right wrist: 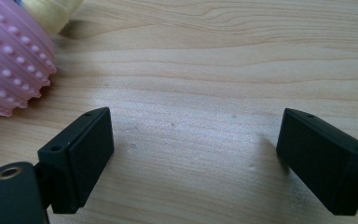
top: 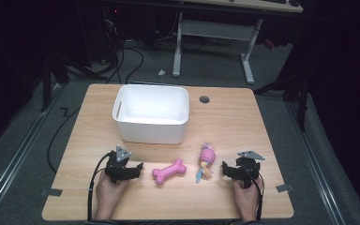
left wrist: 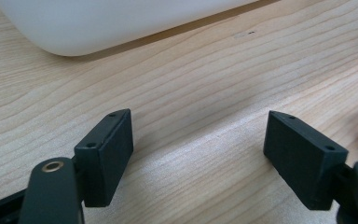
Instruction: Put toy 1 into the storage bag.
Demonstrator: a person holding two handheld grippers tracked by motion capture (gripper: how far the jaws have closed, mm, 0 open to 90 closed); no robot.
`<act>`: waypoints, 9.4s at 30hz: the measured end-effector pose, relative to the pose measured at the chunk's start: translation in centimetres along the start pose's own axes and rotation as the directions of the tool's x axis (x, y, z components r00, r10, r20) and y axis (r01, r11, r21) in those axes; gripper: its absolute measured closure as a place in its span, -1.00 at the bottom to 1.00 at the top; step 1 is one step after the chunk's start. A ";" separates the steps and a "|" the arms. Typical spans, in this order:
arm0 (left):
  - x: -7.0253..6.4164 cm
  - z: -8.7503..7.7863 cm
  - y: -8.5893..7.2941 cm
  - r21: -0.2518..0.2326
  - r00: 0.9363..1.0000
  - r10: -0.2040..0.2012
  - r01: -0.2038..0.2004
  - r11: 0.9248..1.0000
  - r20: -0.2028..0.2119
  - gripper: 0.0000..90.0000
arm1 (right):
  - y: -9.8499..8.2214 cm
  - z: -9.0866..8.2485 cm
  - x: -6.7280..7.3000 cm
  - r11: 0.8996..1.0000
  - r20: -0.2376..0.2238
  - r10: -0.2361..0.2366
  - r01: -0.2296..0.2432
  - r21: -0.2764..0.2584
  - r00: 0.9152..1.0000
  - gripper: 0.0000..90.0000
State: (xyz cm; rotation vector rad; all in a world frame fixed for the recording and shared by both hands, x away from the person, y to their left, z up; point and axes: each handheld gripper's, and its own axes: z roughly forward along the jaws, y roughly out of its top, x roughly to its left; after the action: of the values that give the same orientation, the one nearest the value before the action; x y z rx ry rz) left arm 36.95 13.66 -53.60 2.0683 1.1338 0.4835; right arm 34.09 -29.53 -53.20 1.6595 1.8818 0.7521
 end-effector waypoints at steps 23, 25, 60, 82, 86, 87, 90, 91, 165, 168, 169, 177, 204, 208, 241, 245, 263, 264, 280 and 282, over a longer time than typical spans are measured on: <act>0.0 0.1 0.1 0.000 1.000 0.003 -0.003 1.000 0.006 -0.46 | 0.0 -0.1 0.2 1.000 -0.013 -0.016 0.016 -0.006 1.000 -0.69; 0.0 0.1 0.1 0.005 1.000 0.011 -0.011 1.000 0.013 -0.51 | 0.0 -0.1 0.2 1.000 -0.013 -0.016 0.016 -0.006 1.000 -0.69; 0.2 -3.0 1.4 -0.014 0.994 0.042 -0.041 0.999 0.097 -0.47 | 0.0 0.0 0.2 1.000 -0.024 -0.029 0.028 -0.011 0.999 -0.68; -1.4 -5.8 3.7 -0.045 0.985 0.087 -0.081 0.996 0.148 -0.47 | 0.0 0.0 0.2 1.000 -0.024 -0.029 0.029 -0.011 0.999 -0.68; -2.1 -5.7 4.2 -0.041 0.981 0.101 -0.095 0.995 0.167 -0.47 | 0.0 0.0 0.2 1.000 -0.024 -0.029 0.028 -0.011 0.999 -0.68; -2.3 -5.7 4.3 -0.039 0.980 0.107 -0.102 0.994 0.170 -0.47 | 0.0 0.0 0.2 1.000 -0.024 -0.026 0.026 -0.010 0.999 -0.68; -2.8 -5.6 4.6 -0.030 0.975 0.125 -0.122 0.992 0.182 -0.47 | 0.0 0.0 0.2 1.000 -0.024 -0.029 0.028 -0.010 0.999 -0.68; -3.0 -5.5 4.7 -0.028 0.974 0.130 -0.128 0.991 0.183 -0.47 | 0.0 0.0 0.2 1.000 -0.024 -0.029 0.029 -0.011 0.999 -0.68; -10.8 2.8 6.8 0.164 0.891 0.334 -0.395 0.904 0.307 0.30 | 0.1 0.0 0.4 0.999 -0.039 -0.039 0.039 -0.010 0.998 -0.68; -10.7 2.5 6.9 0.154 0.890 0.331 -0.392 0.907 0.314 0.31 | 0.1 0.0 0.4 0.999 -0.039 -0.041 0.041 -0.010 0.998 -0.68; -10.7 2.4 6.9 0.150 0.890 0.330 -0.390 0.909 0.314 0.31 | 0.1 0.0 0.4 0.999 -0.039 -0.040 0.039 -0.010 0.998 -0.68; -10.4 1.3 7.3 0.118 0.891 0.316 -0.370 0.922 0.325 0.31 | 0.1 0.0 0.4 0.999 -0.041 -0.041 0.041 -0.009 0.998 -0.68; -8.1 -3.9 9.3 0.061 0.913 0.251 -0.285 0.957 0.320 0.31 | 0.1 0.0 0.4 0.999 -0.044 -0.045 0.045 -0.009 0.998 -0.68; -7.5 -4.8 9.9 0.045 0.917 0.244 -0.271 0.961 0.315 0.31 | 0.1 0.0 0.4 0.999 -0.046 -0.047 0.047 -0.010 0.998 -0.68; -2.0 -9.4 16.1 -0.022 0.956 0.183 -0.183 0.983 0.231 0.31 | 0.1 0.0 0.5 0.999 -0.049 -0.050 0.049 -0.009 0.998 -0.68; -1.4 -9.3 16.8 -0.028 0.960 0.163 -0.160 0.987 0.227 0.30 | 0.1 0.0 0.5 0.999 -0.049 -0.051 0.051 -0.009 0.997 -0.68; 0.5 -7.1 21.0 0.018 0.964 0.202 -0.208 0.978 0.171 0.31 | 0.1 0.0 0.5 0.998 -0.052 -0.057 0.057 -0.009 0.997 -0.68; 0.6 -7.0 21.2 0.017 0.964 0.205 -0.211 0.977 0.168 0.30 | 0.1 0.0 0.5 0.998 -0.052 -0.056 0.056 -0.008 0.997 -0.68; 1.4 -3.6 23.3 0.052 0.975 0.197 -0.203 0.978 0.107 0.30 | 0.0 0.0 0.5 0.998 -0.053 -0.057 0.057 -0.008 0.997 -0.68; 1.8 -3.0 23.3 0.064 0.978 0.184 -0.191 0.980 0.101 0.30 | 0.1 0.0 0.5 0.998 -0.053 -0.058 0.058 -0.008 0.997 -0.68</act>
State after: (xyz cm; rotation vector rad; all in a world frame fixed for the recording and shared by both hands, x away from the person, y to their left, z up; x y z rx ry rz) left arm 49.35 8.12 -34.33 2.2499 0.9182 0.4346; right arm 34.06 -29.03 -53.17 1.5881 1.9534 0.7850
